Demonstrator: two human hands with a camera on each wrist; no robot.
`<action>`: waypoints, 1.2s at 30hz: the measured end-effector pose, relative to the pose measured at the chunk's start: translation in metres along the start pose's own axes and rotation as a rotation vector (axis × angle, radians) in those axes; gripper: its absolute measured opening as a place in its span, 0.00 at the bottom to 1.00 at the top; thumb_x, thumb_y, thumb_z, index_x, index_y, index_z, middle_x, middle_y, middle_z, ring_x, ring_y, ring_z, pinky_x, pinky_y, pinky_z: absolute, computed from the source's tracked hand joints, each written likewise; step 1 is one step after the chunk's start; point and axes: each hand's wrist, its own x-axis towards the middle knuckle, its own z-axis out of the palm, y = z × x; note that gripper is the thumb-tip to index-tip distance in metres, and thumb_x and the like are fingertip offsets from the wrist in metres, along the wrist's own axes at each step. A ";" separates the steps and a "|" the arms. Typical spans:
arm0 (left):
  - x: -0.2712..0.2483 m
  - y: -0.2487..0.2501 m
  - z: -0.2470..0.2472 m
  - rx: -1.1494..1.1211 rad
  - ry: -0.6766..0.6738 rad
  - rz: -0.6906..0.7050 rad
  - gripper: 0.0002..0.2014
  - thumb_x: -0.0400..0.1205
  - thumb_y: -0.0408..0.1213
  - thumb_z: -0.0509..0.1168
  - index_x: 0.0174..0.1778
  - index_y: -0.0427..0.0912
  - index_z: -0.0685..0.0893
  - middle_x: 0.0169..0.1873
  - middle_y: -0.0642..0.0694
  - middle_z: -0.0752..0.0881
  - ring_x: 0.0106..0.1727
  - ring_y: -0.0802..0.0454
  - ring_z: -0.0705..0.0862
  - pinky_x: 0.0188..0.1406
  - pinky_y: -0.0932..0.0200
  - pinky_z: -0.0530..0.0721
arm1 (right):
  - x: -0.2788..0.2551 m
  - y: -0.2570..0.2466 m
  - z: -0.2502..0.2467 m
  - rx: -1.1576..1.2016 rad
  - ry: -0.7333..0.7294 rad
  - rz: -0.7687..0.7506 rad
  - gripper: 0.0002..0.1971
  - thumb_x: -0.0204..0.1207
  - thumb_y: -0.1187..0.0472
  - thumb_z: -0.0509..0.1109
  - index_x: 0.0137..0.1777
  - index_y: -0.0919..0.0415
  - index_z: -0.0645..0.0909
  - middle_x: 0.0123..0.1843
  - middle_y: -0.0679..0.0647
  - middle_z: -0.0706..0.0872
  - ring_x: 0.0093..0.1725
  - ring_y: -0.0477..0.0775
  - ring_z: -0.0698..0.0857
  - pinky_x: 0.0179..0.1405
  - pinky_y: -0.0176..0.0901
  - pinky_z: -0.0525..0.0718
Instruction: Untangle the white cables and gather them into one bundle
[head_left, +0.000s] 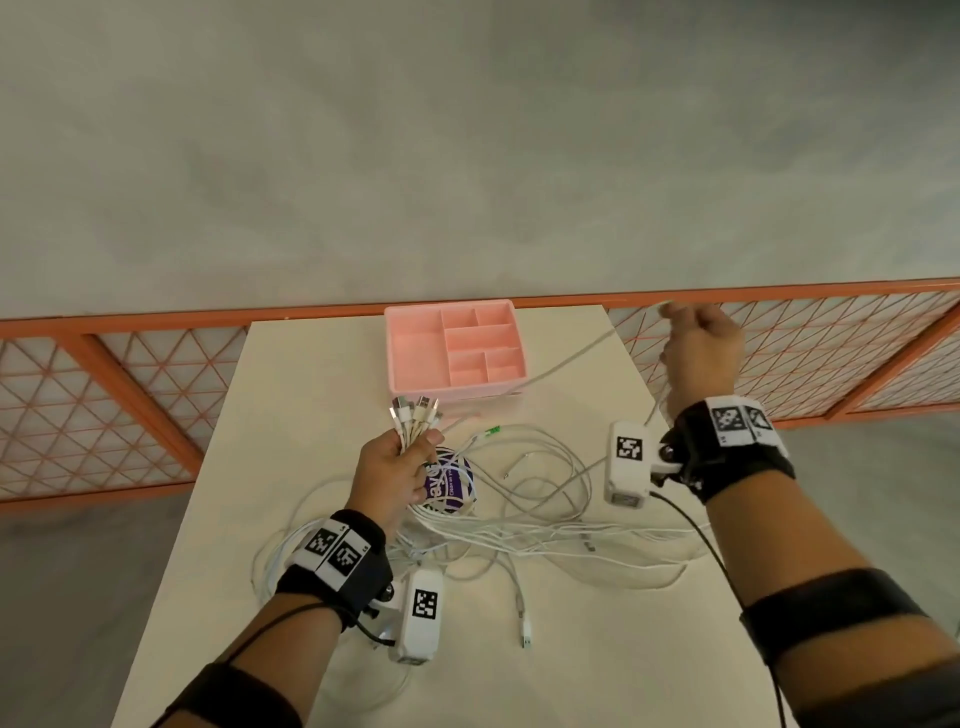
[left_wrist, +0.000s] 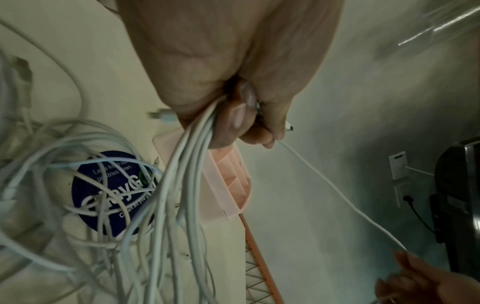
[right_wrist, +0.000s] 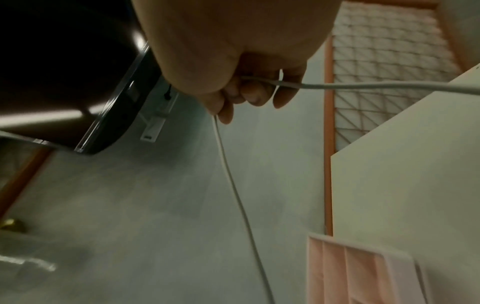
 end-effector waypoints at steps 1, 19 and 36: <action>0.000 0.000 0.001 0.011 -0.007 -0.003 0.08 0.84 0.35 0.69 0.46 0.33 0.82 0.27 0.47 0.75 0.20 0.57 0.62 0.17 0.64 0.61 | 0.007 0.003 -0.006 -0.011 0.042 0.013 0.09 0.76 0.56 0.66 0.39 0.50 0.87 0.27 0.46 0.79 0.31 0.51 0.76 0.39 0.51 0.77; -0.006 0.015 0.030 0.087 -0.112 0.038 0.08 0.84 0.37 0.70 0.41 0.37 0.86 0.31 0.44 0.81 0.21 0.54 0.64 0.20 0.63 0.64 | -0.074 0.027 0.030 -0.608 -1.091 -0.269 0.10 0.85 0.55 0.65 0.48 0.55 0.87 0.40 0.49 0.88 0.38 0.55 0.87 0.38 0.37 0.80; -0.008 0.023 0.035 -0.106 -0.137 -0.070 0.15 0.89 0.46 0.59 0.41 0.40 0.76 0.22 0.52 0.64 0.20 0.57 0.60 0.17 0.66 0.59 | 0.025 0.052 -0.070 -0.503 -0.084 0.135 0.28 0.81 0.53 0.68 0.78 0.63 0.71 0.56 0.57 0.87 0.54 0.55 0.84 0.65 0.55 0.80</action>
